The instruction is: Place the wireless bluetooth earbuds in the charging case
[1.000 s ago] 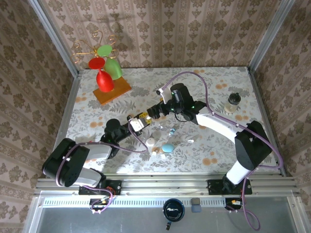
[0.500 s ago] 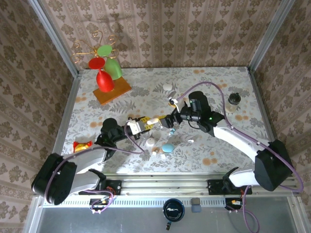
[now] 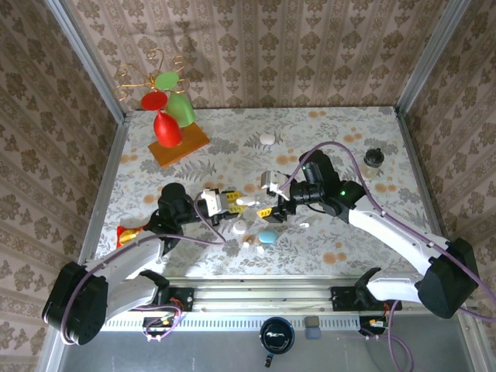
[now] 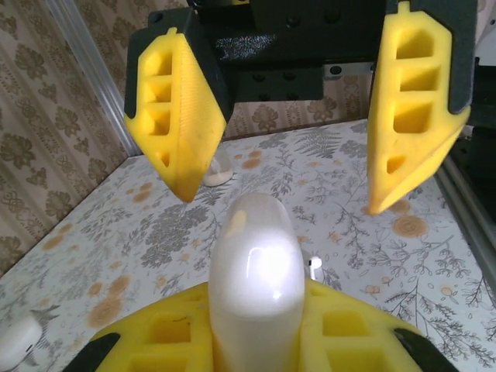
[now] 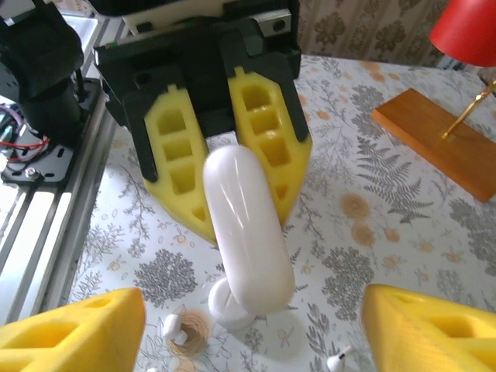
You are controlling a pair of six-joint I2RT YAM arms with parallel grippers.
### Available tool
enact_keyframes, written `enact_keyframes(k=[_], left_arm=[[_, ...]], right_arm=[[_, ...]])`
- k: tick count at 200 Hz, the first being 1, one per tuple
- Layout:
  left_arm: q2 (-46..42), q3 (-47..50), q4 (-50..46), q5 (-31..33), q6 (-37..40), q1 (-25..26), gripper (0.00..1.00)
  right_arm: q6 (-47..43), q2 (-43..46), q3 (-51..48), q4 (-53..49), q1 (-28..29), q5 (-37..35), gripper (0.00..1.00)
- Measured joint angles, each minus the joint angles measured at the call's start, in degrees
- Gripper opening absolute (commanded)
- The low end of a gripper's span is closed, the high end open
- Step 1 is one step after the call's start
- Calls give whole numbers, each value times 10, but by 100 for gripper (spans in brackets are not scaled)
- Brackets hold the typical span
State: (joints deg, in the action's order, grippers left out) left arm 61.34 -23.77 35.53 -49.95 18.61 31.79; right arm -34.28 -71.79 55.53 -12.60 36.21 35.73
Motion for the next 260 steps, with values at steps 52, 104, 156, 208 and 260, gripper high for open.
enact_keyframes(k=[52, 104, 156, 208, 260], left_arm=[[9, 0, 0, -9, -16, -1, 0], [19, 0, 10, -8, -30, -4, 29], [23, 0, 42, 45, -63, -3, 70], [12, 1, -16, 120, -54, -3, 100], [18, -15, -109, 220, -72, 3, 100]], right_arm=[[-29, -48, 17, 8, 5, 8, 28], [-35, -52, 18, 4, 4, 10, 9], [46, -64, 1, 76, -41, 6, 9], [277, -155, -19, 173, -119, -68, 5], [568, -293, 7, 202, -183, -103, 1]])
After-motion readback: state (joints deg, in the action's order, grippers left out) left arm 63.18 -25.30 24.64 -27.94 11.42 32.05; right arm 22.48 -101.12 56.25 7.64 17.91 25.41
